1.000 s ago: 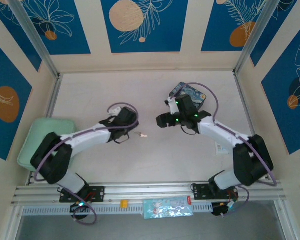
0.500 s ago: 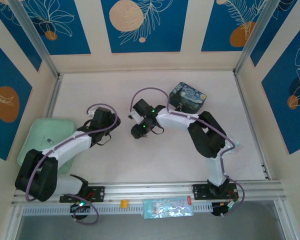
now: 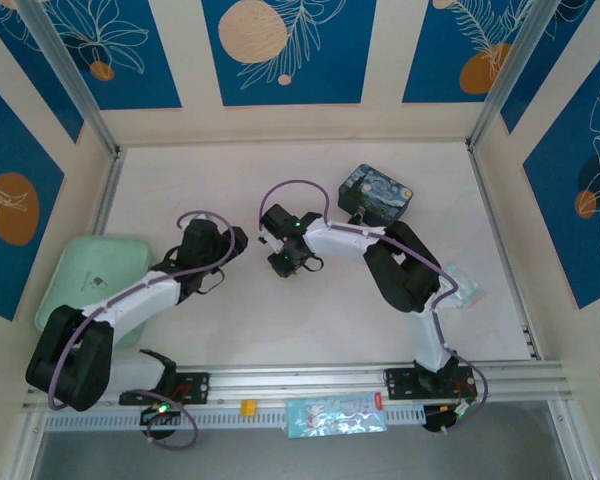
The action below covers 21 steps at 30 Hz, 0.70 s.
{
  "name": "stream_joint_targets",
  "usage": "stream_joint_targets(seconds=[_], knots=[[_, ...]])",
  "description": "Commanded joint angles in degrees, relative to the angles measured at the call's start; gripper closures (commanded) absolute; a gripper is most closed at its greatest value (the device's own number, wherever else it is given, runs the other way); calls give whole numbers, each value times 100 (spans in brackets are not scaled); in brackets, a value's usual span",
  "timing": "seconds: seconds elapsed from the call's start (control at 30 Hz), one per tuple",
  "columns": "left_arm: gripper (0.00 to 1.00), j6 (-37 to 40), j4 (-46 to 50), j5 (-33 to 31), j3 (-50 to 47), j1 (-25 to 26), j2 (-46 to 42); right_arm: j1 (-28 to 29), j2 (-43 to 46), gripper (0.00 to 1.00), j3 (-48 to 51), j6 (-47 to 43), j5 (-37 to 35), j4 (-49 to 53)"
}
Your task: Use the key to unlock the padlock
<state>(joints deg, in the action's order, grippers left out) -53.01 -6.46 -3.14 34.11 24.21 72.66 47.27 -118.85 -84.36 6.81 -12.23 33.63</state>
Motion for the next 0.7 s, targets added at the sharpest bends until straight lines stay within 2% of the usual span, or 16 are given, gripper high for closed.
stream_joint_targets(seconds=[0.0,0.1,0.37,0.57,0.67], knots=[[31,-8,-433,420,-37,-32,135,-71,-70,91,183,361,206,-61],[31,-192,-681,625,-147,-30,242,-208,50,100,373,678,486,-241],[32,-624,-1491,1186,-400,55,627,-710,777,100,1202,1591,1708,-1205],[33,-626,-2175,1546,-448,311,986,-1150,1196,100,1671,2463,2765,-1748],[33,-1115,-2673,1573,-619,528,1234,-1265,1404,100,1918,2783,3059,-2006]])
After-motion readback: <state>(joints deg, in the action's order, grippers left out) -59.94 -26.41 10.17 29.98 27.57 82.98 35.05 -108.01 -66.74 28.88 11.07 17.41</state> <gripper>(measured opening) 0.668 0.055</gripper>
